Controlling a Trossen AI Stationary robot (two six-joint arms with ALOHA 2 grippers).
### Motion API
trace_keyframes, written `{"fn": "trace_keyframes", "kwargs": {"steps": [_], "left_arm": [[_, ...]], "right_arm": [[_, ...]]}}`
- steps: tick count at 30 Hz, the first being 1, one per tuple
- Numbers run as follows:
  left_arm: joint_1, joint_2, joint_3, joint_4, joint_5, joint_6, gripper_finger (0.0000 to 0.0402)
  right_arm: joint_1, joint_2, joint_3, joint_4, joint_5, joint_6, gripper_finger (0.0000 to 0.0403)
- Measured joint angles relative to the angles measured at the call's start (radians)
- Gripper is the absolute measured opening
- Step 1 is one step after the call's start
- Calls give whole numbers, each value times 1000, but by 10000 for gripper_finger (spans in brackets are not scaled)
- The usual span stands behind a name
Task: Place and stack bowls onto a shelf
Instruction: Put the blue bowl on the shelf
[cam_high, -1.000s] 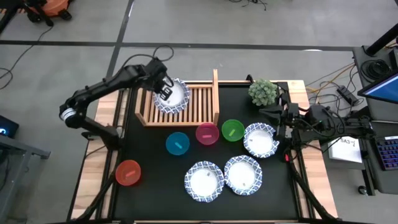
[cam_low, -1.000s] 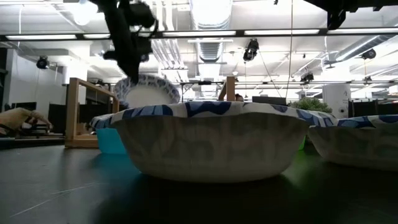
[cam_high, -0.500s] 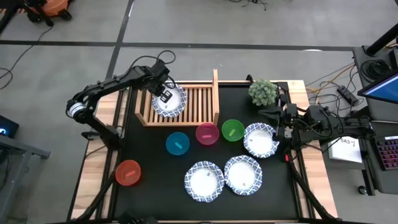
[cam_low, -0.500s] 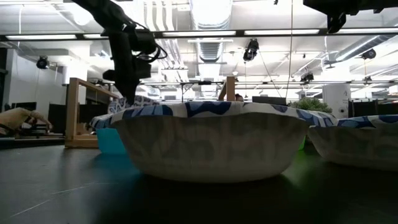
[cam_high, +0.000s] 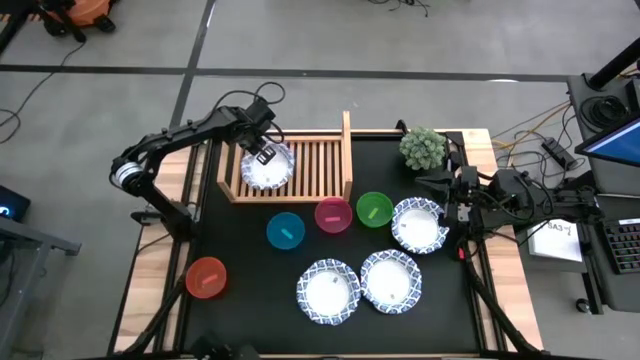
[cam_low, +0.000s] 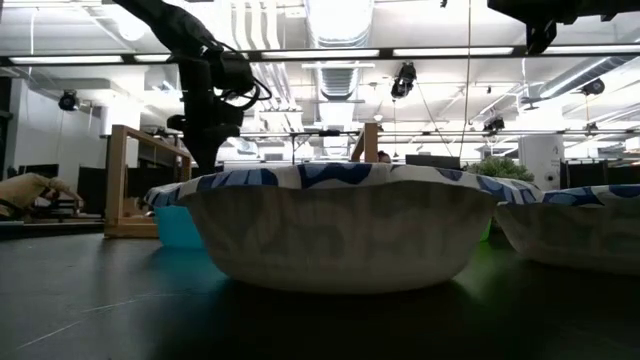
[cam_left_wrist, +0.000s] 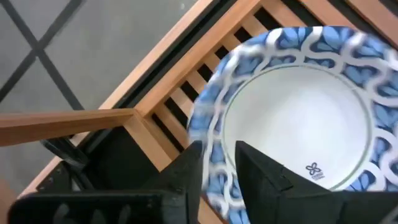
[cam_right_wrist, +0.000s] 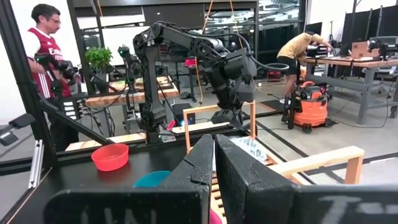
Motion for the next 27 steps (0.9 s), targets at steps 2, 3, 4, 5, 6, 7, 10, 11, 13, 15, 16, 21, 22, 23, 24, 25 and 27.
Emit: {"fn": "trace_keyframes", "kwargs": {"steps": [2,3,4,5,6,7,10,11,13,15,16,21,22,23,24,25,27], "left_arm": [[0,1,0,6,-22,0,91],[0,1,0,8,-24,0,95],[0,1,0,7,-24,0,98],[0,1,0,7,-24,0,100],[0,0,0,7,-23,0,102],[-3,-2,0,5,-23,-1,103],[-24,-11,0,-4,16,-8,102],[-34,-14,0,-8,39,-9,102],[-59,-24,0,-12,94,-17,100],[-91,-39,0,-16,146,-27,98],[-112,-46,0,-18,165,-35,98],[-247,-82,0,-44,189,-51,98],[-280,-88,0,-51,189,-57,98],[-315,-92,0,-57,190,-64,98],[-351,-97,0,-63,190,-70,98],[-388,-101,0,-72,191,-72,98],[-467,-109,0,-80,191,-73,98]], "right_arm": [[0,0,0,0,0,8,9],[0,0,0,1,0,15,9],[0,0,0,1,0,24,9],[0,0,0,1,0,35,9],[0,0,0,1,-1,46,9],[0,0,0,0,-3,62,9],[0,0,0,-4,-9,100,9],[0,0,0,-4,-9,113,9],[0,0,0,-4,-9,131,9],[0,0,0,-5,-10,141,9],[0,0,0,-5,-10,149,9],[0,0,0,-9,-11,159,9],[0,0,0,-8,-11,159,9],[0,0,0,-9,-11,159,9],[0,1,0,-9,-11,159,9],[0,1,0,-10,-11,159,9],[0,4,0,-12,-11,159,9]]}}
